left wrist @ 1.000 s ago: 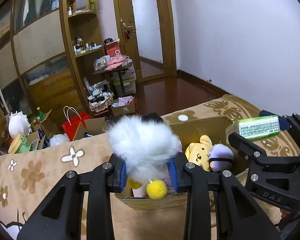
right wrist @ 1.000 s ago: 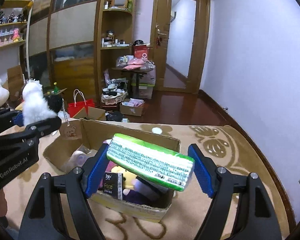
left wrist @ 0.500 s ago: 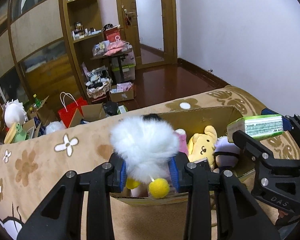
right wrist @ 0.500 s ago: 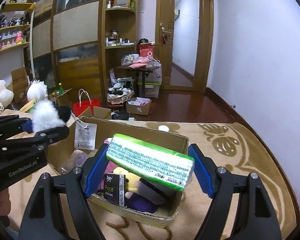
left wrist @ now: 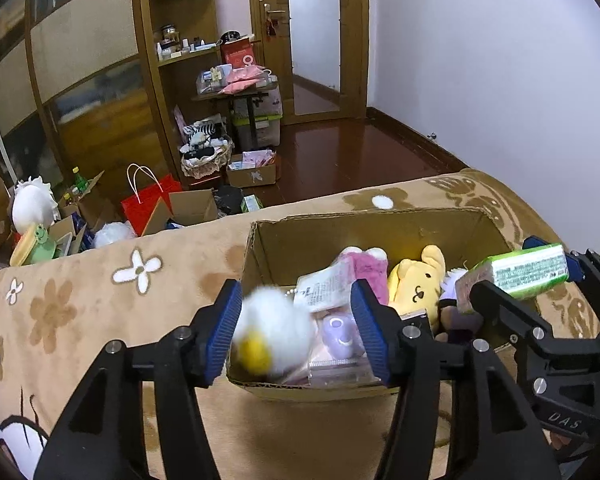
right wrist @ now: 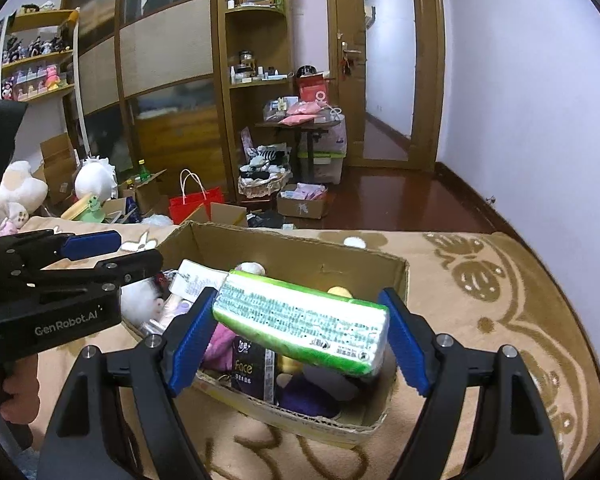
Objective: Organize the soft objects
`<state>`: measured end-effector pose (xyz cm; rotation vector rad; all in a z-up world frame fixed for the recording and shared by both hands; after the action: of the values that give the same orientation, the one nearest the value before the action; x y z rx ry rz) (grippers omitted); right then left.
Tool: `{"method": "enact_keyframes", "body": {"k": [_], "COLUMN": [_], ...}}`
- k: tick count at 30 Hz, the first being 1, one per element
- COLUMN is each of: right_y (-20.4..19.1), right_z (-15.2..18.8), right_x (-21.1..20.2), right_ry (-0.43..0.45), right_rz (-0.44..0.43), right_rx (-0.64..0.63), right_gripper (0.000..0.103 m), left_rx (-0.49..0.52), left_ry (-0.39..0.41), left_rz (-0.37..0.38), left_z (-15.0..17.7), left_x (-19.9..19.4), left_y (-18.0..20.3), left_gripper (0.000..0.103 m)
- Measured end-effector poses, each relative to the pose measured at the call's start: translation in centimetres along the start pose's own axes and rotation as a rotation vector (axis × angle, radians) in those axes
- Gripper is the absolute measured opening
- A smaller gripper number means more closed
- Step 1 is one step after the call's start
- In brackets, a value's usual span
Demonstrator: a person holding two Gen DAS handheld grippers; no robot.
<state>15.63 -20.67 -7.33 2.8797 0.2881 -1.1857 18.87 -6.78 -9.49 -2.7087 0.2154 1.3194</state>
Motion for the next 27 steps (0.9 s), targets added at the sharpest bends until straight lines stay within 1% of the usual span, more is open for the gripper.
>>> {"method": "enact_keyframes", "body": {"k": [2, 3, 4, 5, 10, 12, 13, 14, 16, 18, 21, 23, 27], "right_y": [0.2, 0.3, 0.4, 0.5, 0.7, 0.8, 1.0, 1.1, 1.2, 1.1, 1.1, 1.1, 1.0], "right_z": [0.1, 0.2, 0.2, 0.1, 0.1, 0.1, 0.1, 0.0, -0.2, -0.3, -0.3, -0.2, 0.1], "right_x": [0.2, 0.3, 0.2, 0.1, -0.5, -0.8, -1.0, -1.4, -2.1, -2.8, -4.0, -4.8, -6.5], "right_ry": [-0.008, -0.009, -0.006, 0.002, 0.01, 0.01, 0.012, 0.018, 0.036, 0.046, 0.059, 0.064, 0.078], "right_rz": [-0.008, -0.011, -0.011, -0.009, 0.012, 0.014, 0.014, 0.015, 0.018, 0.02, 0.016, 0.015, 0.014], "right_rx": [0.008, 0.011, 0.014, 0.017, 0.027, 0.039, 0.046, 0.055, 0.063, 0.066, 0.072, 0.076, 0.085], "right_gripper": [0.086, 0.089, 0.094, 0.096, 0.096, 0.097, 0.099, 0.103, 0.103, 0.103, 0.103, 0.103, 0.103], "left_rx": [0.012, 0.015, 0.016, 0.014, 0.035, 0.039, 0.037, 0.034, 0.026, 0.023, 0.018, 0.009, -0.01], "left_ry": [-0.004, -0.006, -0.005, -0.005, -0.02, -0.02, -0.018, -0.012, 0.012, 0.032, 0.062, 0.075, 0.107], "left_rz": [-0.008, -0.011, -0.012, -0.012, -0.027, -0.033, -0.033, -0.034, -0.045, -0.057, -0.079, -0.079, -0.073], "left_z": [0.1, 0.1, 0.2, 0.3, 0.7, 0.9, 1.0, 1.0, 1.2, 1.3, 1.7, 2.1, 2.8], "left_x": [0.1, 0.1, 0.1, 0.2, 0.2, -0.1, -0.3, -0.6, -1.5, -2.4, -3.8, -4.7, -6.7], "left_y": [0.1, 0.2, 0.2, 0.2, 0.4, 0.3, 0.3, 0.2, -0.1, -0.4, -0.6, -0.8, -1.3], "left_gripper": [0.058, 0.062, 0.064, 0.066, 0.067, 0.07, 0.071, 0.075, 0.079, 0.086, 0.092, 0.095, 0.098]}}
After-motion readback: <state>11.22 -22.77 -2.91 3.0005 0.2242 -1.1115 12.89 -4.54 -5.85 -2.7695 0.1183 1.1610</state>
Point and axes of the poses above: each gripper's, at about its wrist camera, not at the fingertips, and x roughly the way its jaws point, y to its right, z to its underside, the point moved 6 cm from there along x, roughly the way its jaws point, and after that the axes turned 9 degrees about -y, right-handed, at the moved point
